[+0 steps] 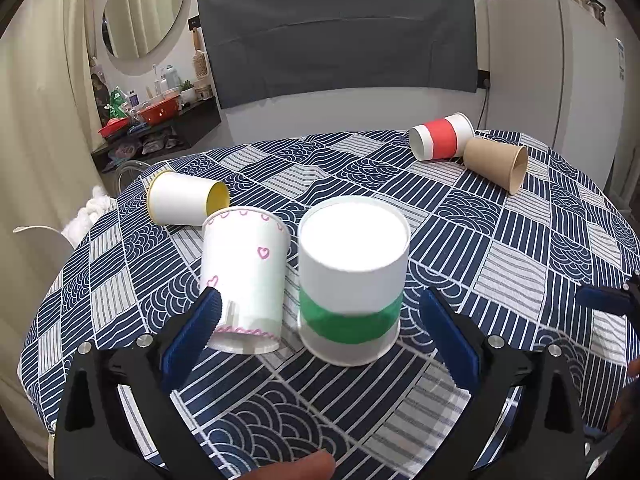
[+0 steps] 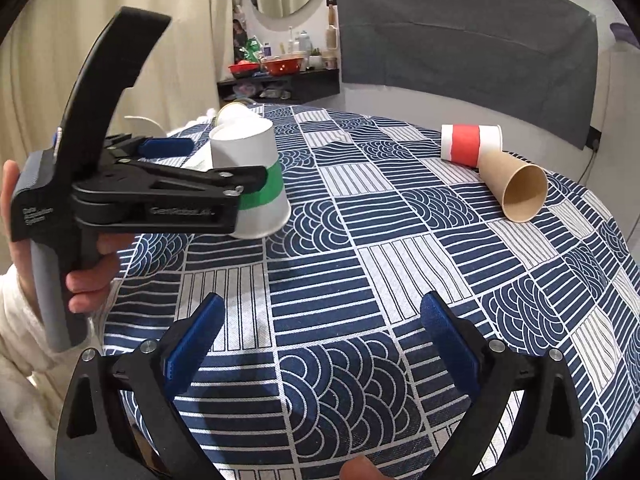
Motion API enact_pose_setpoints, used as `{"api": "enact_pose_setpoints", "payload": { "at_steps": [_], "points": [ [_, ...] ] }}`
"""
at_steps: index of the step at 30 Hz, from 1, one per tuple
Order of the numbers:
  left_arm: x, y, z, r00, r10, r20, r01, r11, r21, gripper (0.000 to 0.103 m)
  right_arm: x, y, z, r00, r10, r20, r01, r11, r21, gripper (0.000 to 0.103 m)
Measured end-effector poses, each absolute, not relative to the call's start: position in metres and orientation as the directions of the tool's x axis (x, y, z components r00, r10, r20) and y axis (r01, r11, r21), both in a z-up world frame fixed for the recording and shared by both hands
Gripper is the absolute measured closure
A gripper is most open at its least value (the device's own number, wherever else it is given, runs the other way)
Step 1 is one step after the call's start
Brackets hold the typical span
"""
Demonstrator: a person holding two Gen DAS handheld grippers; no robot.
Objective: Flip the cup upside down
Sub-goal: 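Open the right gripper and withdraw it from the upside-down cup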
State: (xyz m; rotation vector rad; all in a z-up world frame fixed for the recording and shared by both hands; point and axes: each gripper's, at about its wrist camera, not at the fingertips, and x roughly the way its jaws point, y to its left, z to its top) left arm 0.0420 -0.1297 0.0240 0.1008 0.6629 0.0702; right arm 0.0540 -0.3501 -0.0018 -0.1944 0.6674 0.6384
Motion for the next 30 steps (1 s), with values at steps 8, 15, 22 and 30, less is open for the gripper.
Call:
{"api": "enact_pose_setpoints", "payload": {
  "at_steps": [8, 15, 22, 30],
  "points": [
    [0.025, -0.102, 0.018, 0.798, 0.067, -0.599, -0.012, 0.995, 0.096, 0.006, 0.044, -0.339, 0.001, 0.670, 0.444, -0.595, -0.547, 0.837, 0.010, 0.008],
    [0.017, -0.075, 0.012, 0.811, 0.032, -0.584, 0.019, 0.997, 0.081, 0.006, 0.041, -0.327, 0.003, 0.691, 0.416, -0.591, -0.499, 0.866, 0.026, 0.008],
    [0.014, -0.054, 0.009, 0.822, -0.056, -0.567, 0.103, 0.993, 0.052, 0.006, 0.042, -0.316, 0.001, 0.710, 0.379, -0.594, -0.455, 0.890, 0.024, 0.008],
    [0.013, -0.040, 0.000, 0.831, -0.098, -0.548, 0.138, 0.990, 0.032, 0.006, 0.039, -0.298, -0.003, 0.778, 0.289, -0.557, -0.362, 0.932, -0.022, 0.008]
  ]
}}
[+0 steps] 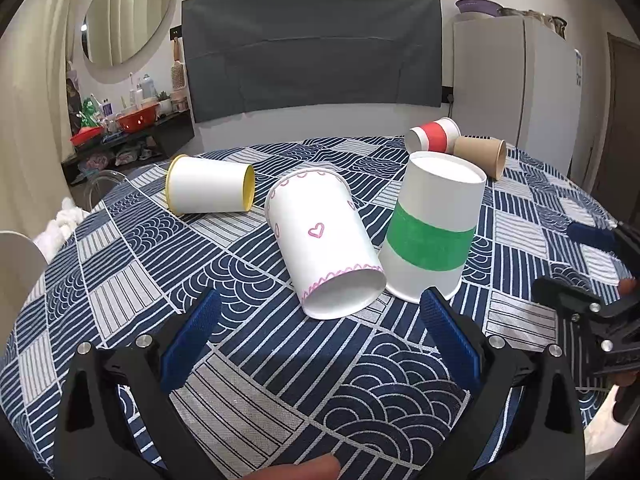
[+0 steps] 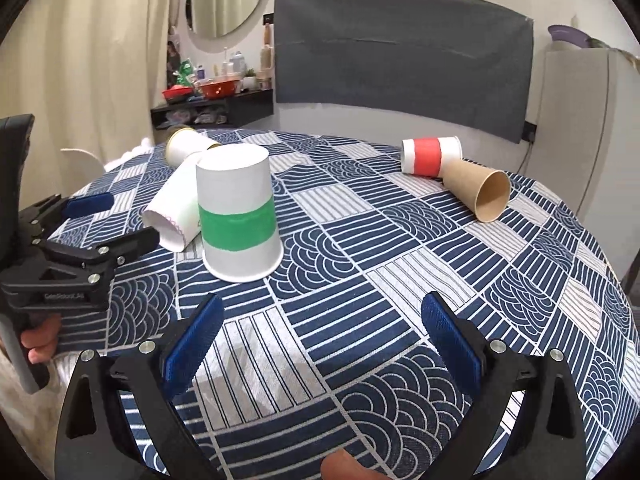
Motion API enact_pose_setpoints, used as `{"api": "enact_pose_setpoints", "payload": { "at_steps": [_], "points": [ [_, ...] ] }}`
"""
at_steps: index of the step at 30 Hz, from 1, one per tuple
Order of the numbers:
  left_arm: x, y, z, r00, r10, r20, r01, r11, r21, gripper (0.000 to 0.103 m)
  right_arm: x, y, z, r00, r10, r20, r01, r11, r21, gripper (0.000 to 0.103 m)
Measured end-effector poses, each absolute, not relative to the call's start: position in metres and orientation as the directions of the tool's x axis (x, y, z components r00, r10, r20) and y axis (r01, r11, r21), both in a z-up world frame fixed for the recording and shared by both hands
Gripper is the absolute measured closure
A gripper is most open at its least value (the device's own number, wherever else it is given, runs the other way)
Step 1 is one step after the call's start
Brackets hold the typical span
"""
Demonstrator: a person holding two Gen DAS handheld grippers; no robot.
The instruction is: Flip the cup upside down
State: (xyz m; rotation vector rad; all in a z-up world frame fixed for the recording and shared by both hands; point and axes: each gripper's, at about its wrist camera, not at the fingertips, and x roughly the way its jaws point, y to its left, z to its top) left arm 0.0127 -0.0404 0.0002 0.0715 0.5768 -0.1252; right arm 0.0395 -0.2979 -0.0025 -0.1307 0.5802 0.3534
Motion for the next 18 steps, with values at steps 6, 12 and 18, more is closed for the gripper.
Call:
{"api": "enact_pose_setpoints", "payload": {
  "at_steps": [6, 12, 18],
  "points": [
    [0.012, -0.035, 0.000, 0.834, -0.119, -0.539, 0.139, 0.990, -0.003, 0.006, 0.039, -0.291, -0.004, 0.803, 0.246, -0.542, -0.296, 0.955, -0.005, 0.008],
    [0.010, -0.033, 0.000, 0.840, -0.118, -0.530, 0.133, 0.991, -0.009, 0.006, 0.042, -0.285, -0.011, 0.802, 0.219, -0.555, -0.279, 0.960, -0.025, 0.008],
    [0.007, -0.036, 0.000, 0.850, -0.092, -0.518, 0.118, 0.993, 0.018, 0.006, 0.044, -0.288, -0.012, 0.793, 0.232, -0.564, -0.283, 0.959, -0.004, 0.008]
  ]
}}
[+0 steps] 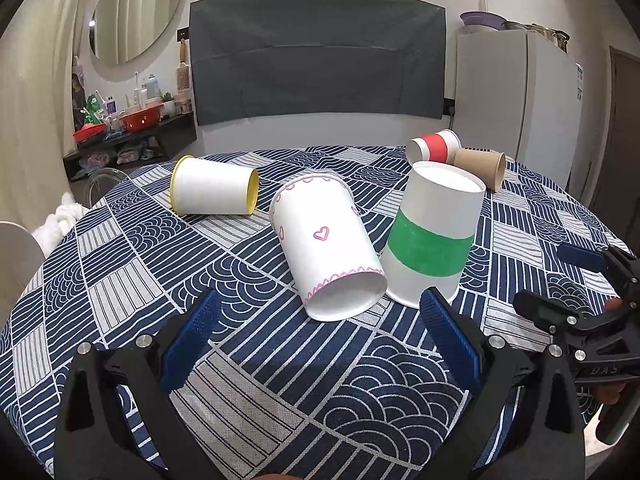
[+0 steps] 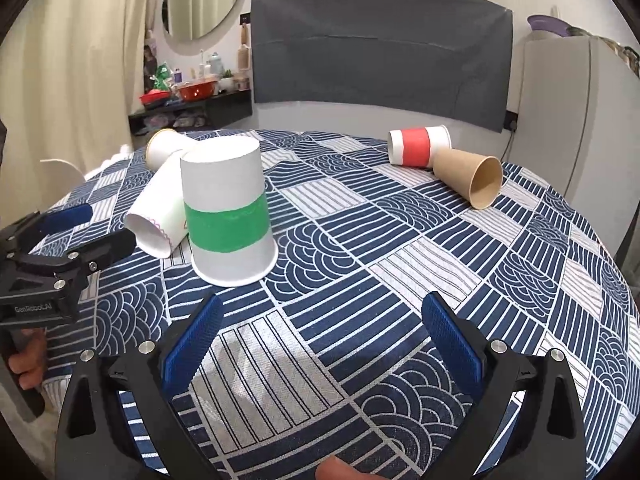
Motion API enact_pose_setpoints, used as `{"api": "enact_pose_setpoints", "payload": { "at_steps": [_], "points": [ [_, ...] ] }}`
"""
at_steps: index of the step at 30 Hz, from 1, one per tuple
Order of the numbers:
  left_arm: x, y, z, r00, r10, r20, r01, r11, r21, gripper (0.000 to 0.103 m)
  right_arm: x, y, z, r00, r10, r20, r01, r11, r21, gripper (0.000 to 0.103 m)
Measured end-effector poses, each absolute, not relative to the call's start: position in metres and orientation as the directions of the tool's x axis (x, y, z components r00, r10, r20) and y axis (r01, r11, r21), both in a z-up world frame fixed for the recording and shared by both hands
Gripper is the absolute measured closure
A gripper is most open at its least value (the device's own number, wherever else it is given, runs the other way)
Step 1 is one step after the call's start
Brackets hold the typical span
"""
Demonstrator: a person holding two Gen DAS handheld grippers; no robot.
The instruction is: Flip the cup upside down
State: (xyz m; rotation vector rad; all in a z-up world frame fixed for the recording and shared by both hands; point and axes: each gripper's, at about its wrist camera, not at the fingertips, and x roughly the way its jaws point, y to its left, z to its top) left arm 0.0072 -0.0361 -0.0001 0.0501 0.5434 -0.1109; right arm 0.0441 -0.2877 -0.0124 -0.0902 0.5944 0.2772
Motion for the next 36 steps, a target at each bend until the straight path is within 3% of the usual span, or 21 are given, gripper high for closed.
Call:
{"api": "enact_pose_setpoints", "payload": {
  "at_steps": [36],
  "points": [
    [0.0095, -0.0347, -0.0019, 0.835, -0.094, -0.543, 0.115, 0.993, 0.006, 0.006, 0.0418, -0.2818, -0.0151, 0.787, 0.230, -0.572, -0.306, 0.951, -0.039, 0.008]
  ]
}}
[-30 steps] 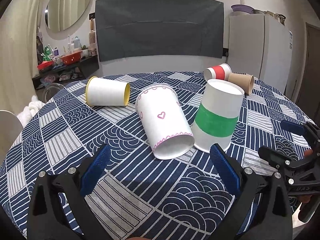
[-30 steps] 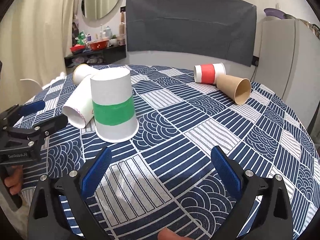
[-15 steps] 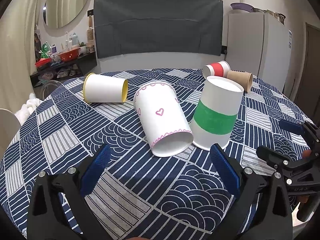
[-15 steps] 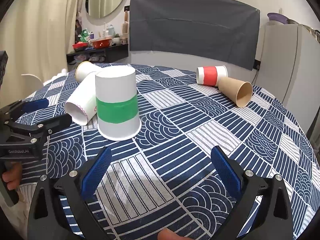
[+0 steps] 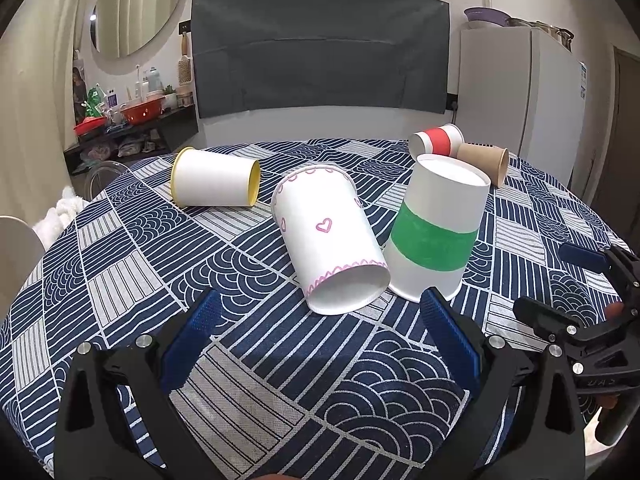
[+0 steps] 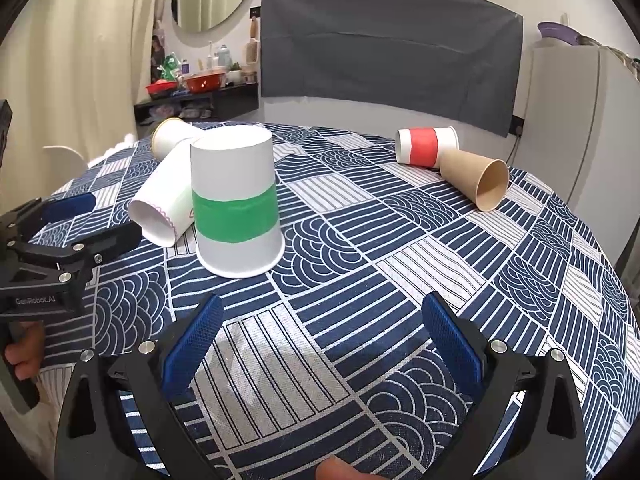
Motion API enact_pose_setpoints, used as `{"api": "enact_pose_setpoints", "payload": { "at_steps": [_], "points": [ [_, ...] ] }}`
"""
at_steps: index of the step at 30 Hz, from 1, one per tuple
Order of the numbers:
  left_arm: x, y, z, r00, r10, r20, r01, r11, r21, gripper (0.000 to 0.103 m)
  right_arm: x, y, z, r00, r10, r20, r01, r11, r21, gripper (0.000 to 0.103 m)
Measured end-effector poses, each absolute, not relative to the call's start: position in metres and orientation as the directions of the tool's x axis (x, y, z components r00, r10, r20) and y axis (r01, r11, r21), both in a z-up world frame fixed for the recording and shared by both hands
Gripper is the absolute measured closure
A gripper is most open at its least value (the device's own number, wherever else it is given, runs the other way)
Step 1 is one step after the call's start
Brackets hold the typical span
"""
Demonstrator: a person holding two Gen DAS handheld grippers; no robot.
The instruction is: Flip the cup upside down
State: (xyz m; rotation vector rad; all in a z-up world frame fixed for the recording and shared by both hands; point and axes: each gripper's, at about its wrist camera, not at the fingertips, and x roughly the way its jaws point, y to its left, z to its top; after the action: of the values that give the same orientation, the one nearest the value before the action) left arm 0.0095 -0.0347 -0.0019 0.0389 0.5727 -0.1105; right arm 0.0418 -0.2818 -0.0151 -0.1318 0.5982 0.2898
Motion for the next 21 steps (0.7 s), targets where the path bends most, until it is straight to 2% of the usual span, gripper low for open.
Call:
{"api": "enact_pose_setpoints", "payload": {
  "at_steps": [21],
  "points": [
    [0.0082, -0.0359, -0.0023, 0.840, -0.089, -0.535, 0.113, 0.994, 0.012, 0.006, 0.0412, -0.2797, -0.0157, 0.782, 0.235, -0.578, -0.316, 0.948, -0.041, 0.008]
  ]
}}
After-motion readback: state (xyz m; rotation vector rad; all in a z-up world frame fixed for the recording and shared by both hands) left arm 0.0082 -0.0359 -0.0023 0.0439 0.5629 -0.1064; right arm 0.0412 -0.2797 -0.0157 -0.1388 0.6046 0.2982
